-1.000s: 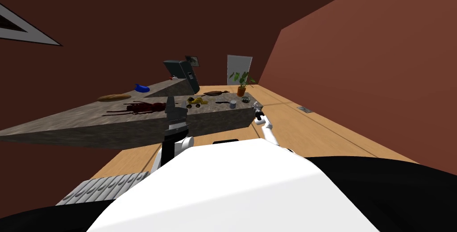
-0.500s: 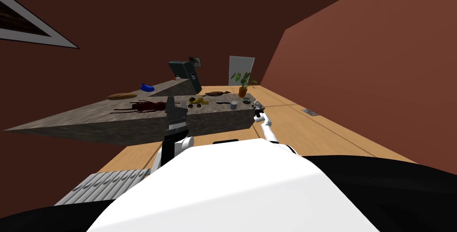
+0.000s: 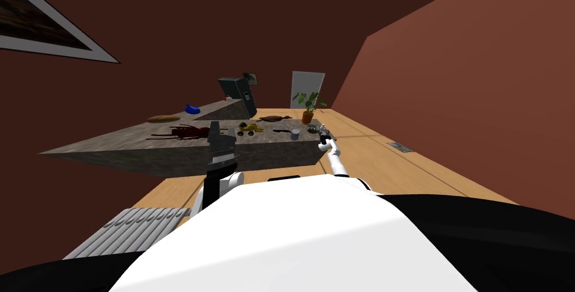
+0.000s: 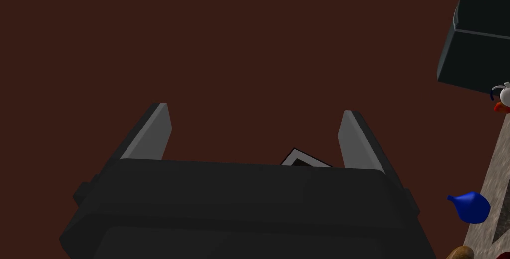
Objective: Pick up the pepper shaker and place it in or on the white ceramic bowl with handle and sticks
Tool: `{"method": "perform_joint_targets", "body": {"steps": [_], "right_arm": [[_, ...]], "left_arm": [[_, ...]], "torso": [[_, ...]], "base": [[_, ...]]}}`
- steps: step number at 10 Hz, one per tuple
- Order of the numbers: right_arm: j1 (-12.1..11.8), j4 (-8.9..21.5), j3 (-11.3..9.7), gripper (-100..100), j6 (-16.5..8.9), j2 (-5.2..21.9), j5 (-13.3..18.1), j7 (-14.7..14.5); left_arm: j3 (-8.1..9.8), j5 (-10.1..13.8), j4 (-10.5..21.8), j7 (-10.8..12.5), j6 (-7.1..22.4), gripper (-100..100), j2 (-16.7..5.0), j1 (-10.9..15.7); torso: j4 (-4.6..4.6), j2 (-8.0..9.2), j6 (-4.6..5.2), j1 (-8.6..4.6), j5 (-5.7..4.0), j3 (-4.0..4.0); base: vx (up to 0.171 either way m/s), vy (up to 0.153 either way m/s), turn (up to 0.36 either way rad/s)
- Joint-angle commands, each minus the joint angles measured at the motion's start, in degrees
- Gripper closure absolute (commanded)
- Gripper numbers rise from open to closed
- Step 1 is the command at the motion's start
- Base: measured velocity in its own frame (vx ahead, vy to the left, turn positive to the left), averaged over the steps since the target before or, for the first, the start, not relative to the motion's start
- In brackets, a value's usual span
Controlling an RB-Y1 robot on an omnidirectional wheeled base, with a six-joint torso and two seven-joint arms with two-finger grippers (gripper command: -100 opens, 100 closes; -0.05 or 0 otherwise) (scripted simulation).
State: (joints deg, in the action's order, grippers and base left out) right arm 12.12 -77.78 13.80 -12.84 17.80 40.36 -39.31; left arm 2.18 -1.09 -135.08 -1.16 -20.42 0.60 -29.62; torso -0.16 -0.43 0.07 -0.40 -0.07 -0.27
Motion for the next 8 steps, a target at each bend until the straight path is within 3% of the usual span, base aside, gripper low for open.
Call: {"method": "perform_joint_targets", "body": {"steps": [1, 8], "right_arm": [[1.10, -0.22, -0.20, 100, -2.41, 0.11, -0.09, -0.37], [4.92, -1.02, -0.79, 100, -10.85, -0.47, -0.24, -2.07]], "left_arm": [[0.00, 0.00, 0.00, 0.00, 0.00, 0, 0.00, 0.00], [0.00, 0.00, 0.00, 0.00, 0.00, 0, 0.00, 0.00]], "torso": [[0.00, 0.00, 0.00, 0.00, 0.00, 0.00], [-0.04, -0.07, -0.03, 0.02, -0.04, -0.06]], "base": [[0.097, -0.093, 0.141], [0.103, -0.090, 0.139]]}}
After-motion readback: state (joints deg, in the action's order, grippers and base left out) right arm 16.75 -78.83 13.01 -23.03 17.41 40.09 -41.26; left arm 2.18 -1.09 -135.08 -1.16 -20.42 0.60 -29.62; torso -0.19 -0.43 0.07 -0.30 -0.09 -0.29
